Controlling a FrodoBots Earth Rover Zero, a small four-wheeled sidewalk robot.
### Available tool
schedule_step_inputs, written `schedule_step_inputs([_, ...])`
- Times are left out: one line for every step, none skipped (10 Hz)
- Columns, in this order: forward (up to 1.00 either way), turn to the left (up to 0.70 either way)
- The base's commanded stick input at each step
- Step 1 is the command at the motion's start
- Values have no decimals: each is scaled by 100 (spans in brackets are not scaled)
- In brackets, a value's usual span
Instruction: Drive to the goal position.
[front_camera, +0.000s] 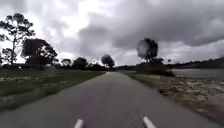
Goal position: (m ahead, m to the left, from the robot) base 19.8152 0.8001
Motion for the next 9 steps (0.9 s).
schedule_step_inputs([70, 0])
schedule_step_inputs([70, 0])
schedule_step_inputs([70, 0])
schedule_step_inputs([70, 0])
schedule_step_inputs([70, 0])
schedule_step_inputs([70, 0])
schedule_step_inputs([70, 0])
schedule_step_inputs([70, 0])
schedule_step_inputs([70, 0])
